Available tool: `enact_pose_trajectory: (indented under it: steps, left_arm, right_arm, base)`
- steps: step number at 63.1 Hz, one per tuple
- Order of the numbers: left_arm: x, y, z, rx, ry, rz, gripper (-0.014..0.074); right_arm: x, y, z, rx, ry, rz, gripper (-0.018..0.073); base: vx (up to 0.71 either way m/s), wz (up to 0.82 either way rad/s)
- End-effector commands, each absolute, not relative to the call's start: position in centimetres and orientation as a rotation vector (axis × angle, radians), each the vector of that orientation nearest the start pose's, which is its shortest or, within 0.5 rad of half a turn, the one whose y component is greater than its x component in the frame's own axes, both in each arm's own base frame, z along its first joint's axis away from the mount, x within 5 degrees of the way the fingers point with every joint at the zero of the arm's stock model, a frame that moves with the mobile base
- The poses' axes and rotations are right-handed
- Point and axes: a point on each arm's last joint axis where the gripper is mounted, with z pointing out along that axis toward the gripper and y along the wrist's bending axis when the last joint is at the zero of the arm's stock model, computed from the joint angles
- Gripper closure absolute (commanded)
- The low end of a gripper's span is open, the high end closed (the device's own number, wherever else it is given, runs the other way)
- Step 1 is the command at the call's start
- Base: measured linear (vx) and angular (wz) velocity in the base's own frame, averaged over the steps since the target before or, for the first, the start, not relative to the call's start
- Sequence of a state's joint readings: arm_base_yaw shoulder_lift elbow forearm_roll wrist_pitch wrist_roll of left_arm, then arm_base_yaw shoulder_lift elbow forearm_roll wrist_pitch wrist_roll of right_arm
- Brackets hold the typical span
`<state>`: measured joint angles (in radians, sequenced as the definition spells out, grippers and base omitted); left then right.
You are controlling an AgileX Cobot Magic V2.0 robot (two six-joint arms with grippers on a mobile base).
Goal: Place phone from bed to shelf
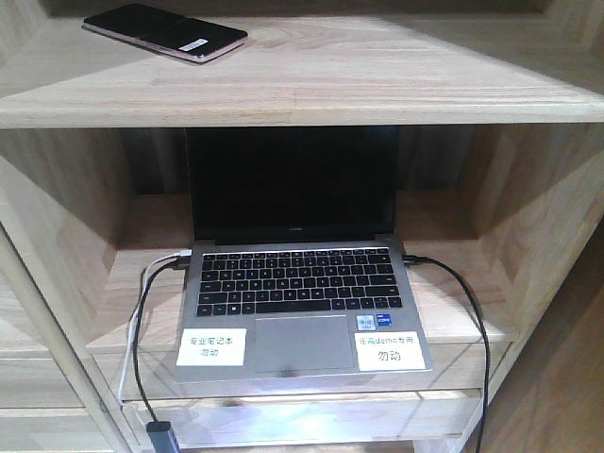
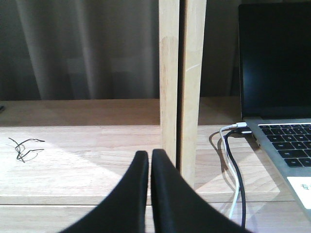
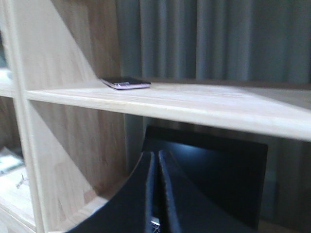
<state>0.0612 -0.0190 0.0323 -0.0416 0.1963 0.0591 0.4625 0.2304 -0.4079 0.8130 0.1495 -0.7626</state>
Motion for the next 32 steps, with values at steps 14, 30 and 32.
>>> enact_pose_trajectory:
  steps: [14, 30, 32]
  left_arm:
    - [5.58, 0.29, 18.98, -0.038, 1.622, 0.049, 0.0595]
    - [5.58, 0.29, 18.98, -0.038, 1.622, 0.049, 0.0595]
    - [5.58, 0.29, 18.98, -0.038, 1.622, 0.049, 0.0595]
  right_arm:
    - [3.20, 2.32, 31.99, -0.331, 1.268, 0.477, 0.0564]
    - [3.20, 2.32, 31.99, -0.331, 1.268, 0.476, 0.0564]
    - [3.20, 2.32, 31.99, -0.331, 1.268, 0.476, 0.0564]
  base:
    - [0.00, 0.00]
    - [0.00, 0.00]
    - [0.00, 0.00]
